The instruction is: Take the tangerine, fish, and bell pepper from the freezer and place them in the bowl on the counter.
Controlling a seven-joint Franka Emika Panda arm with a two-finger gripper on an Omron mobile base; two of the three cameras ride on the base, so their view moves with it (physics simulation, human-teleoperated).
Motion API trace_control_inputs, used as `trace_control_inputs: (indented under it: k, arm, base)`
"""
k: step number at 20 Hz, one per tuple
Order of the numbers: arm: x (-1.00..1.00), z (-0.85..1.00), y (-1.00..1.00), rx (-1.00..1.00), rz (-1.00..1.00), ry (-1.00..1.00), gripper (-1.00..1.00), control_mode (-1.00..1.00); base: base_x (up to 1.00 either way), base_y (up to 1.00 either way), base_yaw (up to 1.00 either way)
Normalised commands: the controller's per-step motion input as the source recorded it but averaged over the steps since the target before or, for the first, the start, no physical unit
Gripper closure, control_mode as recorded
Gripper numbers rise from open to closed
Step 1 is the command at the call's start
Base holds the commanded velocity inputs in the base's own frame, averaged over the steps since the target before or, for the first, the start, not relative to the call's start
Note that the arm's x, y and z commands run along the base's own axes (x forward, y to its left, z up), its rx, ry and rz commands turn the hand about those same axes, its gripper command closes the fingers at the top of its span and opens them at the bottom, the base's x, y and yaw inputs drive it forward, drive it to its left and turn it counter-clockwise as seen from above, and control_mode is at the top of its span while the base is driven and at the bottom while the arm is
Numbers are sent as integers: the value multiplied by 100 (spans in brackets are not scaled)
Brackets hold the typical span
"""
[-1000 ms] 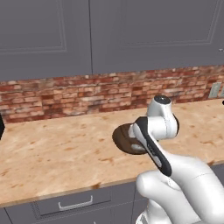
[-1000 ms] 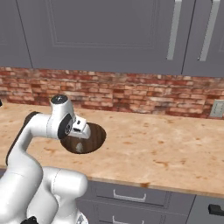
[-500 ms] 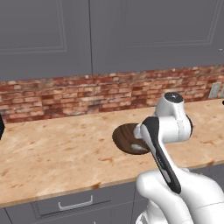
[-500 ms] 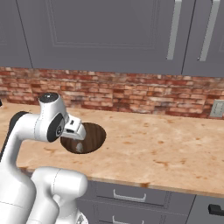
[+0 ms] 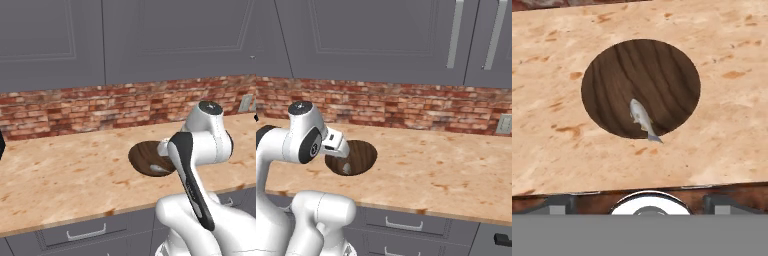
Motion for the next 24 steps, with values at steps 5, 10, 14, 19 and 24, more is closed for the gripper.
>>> trace_control_inputs:
  k: [5, 10, 14, 19, 24]
  arm:
    - [-11, 51, 0, 0, 0, -4, -100, -100]
    - [-22, 35, 0, 0, 0, 0, -100, -100]
    - [-33, 41, 0, 0, 0, -1, -100, -100]
    - [-36, 34, -9, 0, 0, -3, -100, -100]
    - [-26, 7, -19, 0, 1, -10, -100, -100]
  base:
    - [0, 0, 0]
    - [0, 0, 0]
    - [0, 0, 0]
    - [0, 0, 0]
    - [0, 0, 0]
